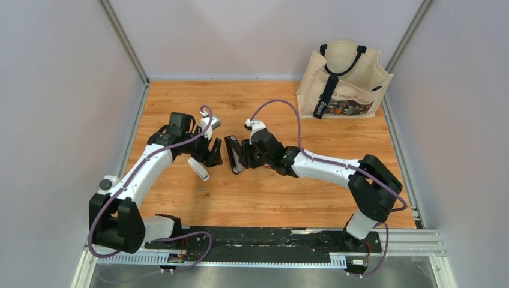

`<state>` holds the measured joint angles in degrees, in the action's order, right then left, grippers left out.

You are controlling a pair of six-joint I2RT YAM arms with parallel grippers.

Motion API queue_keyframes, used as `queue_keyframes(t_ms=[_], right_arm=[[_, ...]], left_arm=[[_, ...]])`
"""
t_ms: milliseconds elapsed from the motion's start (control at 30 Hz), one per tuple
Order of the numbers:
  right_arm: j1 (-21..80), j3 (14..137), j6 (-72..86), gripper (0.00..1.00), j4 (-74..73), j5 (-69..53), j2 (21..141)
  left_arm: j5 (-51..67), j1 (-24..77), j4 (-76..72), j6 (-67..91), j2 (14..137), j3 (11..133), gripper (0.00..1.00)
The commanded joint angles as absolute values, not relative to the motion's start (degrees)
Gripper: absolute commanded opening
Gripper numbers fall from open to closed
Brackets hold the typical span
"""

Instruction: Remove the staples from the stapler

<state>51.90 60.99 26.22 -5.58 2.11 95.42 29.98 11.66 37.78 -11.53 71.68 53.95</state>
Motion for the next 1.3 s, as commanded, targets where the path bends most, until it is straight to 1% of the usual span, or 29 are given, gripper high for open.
queue_keyframes(t_ms=[0,100,233,400,567,700,833,1000,1267], right_arm=[[53.6,61.6,32.6,0.00,6.7,5.4,90.7],[53.6,62.6,33.6,0.00,6.2,5.2,89.7],[53.6,61.7,34.2,0.00,5.0,6.9,85.3],[53.7,59.8,35.4,0.00,4.7,7.6,80.8],[53.7,57.0,39.0,0.00,7.7,7.2,77.7],[53.8,55.3,40.6,0.00,9.1,6.9,77.1],[54.0,54.1,42.2,0.00,10.7,6.2,77.1],[55.3,55.2,41.7,0.00,11.0,7.2,78.0],[56.0,56.2,41.8,0.00,11.5,7.0,79.0]], left_arm=[[33.8,13.7,34.1,-15.6,71.4,51.9,0.81],[33.4,13.8,31.7,-16.7,71.0,49.9,0.81],[33.4,13.8,28.2,-19.1,69.0,46.7,0.81],[34.6,13.8,28.6,-19.5,69.3,46.8,0.81],[37.7,13.9,27.7,-18.3,69.2,47.9,0.81],[40.7,14.1,27.0,-17.1,68.8,48.0,0.81],[40.8,14.6,27.2,-17.8,69.5,48.0,0.80],[42.9,15.4,28.2,-17.0,70.5,48.3,0.80],[42.5,16.0,27.8,-17.8,71.2,47.5,0.81]])
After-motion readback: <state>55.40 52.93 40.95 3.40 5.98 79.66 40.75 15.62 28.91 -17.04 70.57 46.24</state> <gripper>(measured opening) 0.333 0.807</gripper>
